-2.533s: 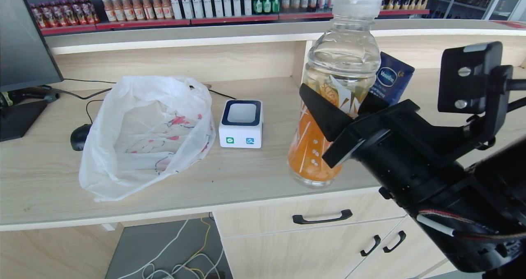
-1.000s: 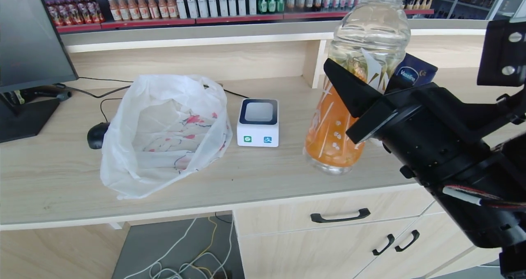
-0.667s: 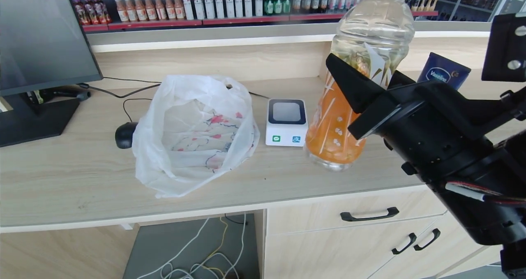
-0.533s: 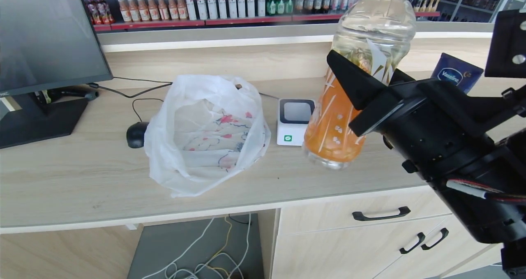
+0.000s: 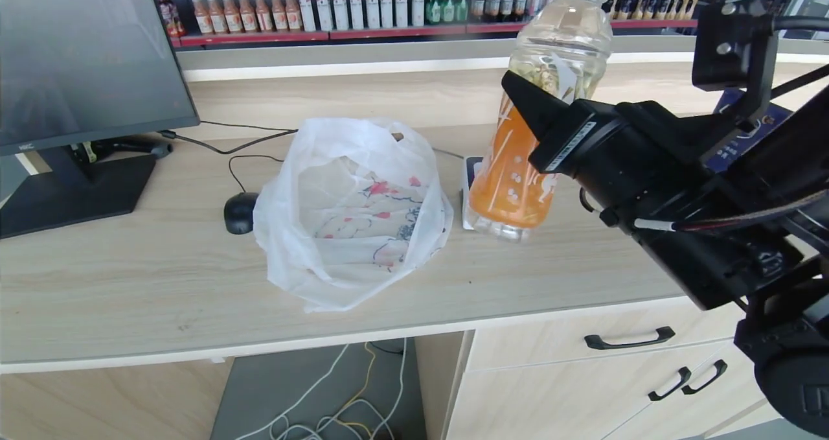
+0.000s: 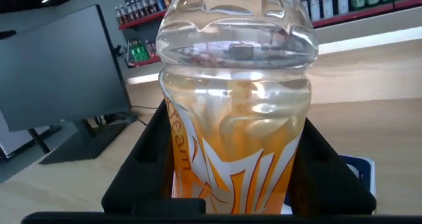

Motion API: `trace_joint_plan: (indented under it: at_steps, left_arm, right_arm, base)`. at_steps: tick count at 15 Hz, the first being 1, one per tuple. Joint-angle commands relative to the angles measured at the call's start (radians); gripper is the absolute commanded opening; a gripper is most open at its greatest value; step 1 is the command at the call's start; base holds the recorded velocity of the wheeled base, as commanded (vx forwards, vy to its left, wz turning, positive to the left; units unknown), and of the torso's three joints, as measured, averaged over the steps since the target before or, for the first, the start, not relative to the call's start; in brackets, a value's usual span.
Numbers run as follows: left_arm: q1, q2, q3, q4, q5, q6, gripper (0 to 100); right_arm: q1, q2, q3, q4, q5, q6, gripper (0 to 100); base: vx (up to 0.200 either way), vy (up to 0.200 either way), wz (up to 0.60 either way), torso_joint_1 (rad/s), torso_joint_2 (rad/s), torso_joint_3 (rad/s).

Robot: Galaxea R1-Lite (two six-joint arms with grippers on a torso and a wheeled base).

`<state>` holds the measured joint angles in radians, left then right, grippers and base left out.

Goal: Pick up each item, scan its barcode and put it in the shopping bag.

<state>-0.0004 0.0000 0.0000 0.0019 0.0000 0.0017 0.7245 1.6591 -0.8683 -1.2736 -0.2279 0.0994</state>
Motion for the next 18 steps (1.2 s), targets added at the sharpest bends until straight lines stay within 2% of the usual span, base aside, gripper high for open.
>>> trace_joint_plan:
  at_steps: [1, 5, 7, 12, 14, 16, 18]
  left_arm:
    - [0.0, 0.0, 0.0, 0.0, 0.0, 0.0, 100]
    - [0.0, 0.0, 0.0, 0.0, 0.0, 0.0, 100]
    - [0.002, 0.0, 0.0, 0.0, 0.0, 0.0, 100]
    - [0.0, 0.0, 0.0, 0.0, 0.0, 0.0, 100]
    - [0.002, 0.0, 0.0, 0.0, 0.0, 0.0, 100]
    - [0.0, 0.0, 0.0, 0.0, 0.0, 0.0, 100]
    - [0.0, 0.0, 0.0, 0.0, 0.0, 0.0, 100]
  right_arm:
    - [-0.057, 0.056, -0.052, 0.0, -0.002, 0.043, 0]
    - [-0.151, 0.174, -0.184, 0.005, -0.001, 0.148, 0]
    - [-0.155, 0.203, -0.215, 0.008, -0.005, 0.215, 0]
    - [-0.223, 0.238, -0.219, 0.01, -0.01, 0.33, 0]
    - [-0.243, 0.243, -0.255, 0.082, -0.034, 0.431, 0]
    - [-0.243, 0.249, -0.359, 0.197, -0.123, 0.554, 0]
    - [-0.243, 0.254, -0.46, 0.295, -0.151, 0.646, 0]
  base:
    - [0.0, 0.0, 0.0, 0.0, 0.0, 0.0]
    - [0.0, 0.0, 0.0, 0.0, 0.0, 0.0]
    - [0.0, 0.0, 0.0, 0.0, 0.0, 0.0]
    - [0.0, 0.0, 0.0, 0.0, 0.0, 0.0]
    - [0.0, 0.0, 0.0, 0.0, 0.0, 0.0]
    - [0.0, 0.0, 0.0, 0.0, 0.0, 0.0]
    - [0.0, 0.0, 0.0, 0.0, 0.0, 0.0]
